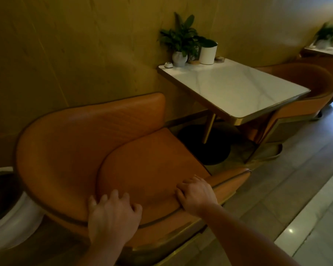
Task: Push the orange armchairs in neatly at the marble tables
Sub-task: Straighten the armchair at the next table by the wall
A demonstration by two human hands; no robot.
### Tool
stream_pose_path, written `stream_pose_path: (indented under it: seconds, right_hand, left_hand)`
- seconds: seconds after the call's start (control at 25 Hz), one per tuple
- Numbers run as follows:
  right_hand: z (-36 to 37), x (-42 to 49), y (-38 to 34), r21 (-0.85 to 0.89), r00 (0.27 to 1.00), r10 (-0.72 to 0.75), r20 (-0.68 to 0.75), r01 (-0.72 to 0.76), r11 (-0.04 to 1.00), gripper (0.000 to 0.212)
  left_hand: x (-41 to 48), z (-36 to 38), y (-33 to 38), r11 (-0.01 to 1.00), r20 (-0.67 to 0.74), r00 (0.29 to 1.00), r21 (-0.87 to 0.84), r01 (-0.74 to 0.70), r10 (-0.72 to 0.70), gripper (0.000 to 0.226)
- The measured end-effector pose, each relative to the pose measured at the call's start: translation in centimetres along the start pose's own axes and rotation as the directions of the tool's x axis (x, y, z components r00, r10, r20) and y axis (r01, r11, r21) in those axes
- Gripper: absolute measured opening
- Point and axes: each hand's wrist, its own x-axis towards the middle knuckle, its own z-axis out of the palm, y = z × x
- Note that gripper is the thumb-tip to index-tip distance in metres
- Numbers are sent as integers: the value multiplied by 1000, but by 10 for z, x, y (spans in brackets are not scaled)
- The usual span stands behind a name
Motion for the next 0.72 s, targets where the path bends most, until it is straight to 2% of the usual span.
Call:
stream_pose_path:
  seconds: [0.28,0.48,0.72]
  right_hand:
    - [-17,65,56,-48,990,59,125,-53,997,46]
    - [-19,113,87,-47,994,51,93,-47,998,45]
    - [-18,181,119,10,999,0,35,0,1000,48]
  left_hand:
    - [43,-14,60,992,7,1000,-129,4,-3,44]
    - [83,-21,82,982,-8,1000,-188,-16,14,41]
    - [143,-33,102,981,-11,998,-186,54,-57,40]
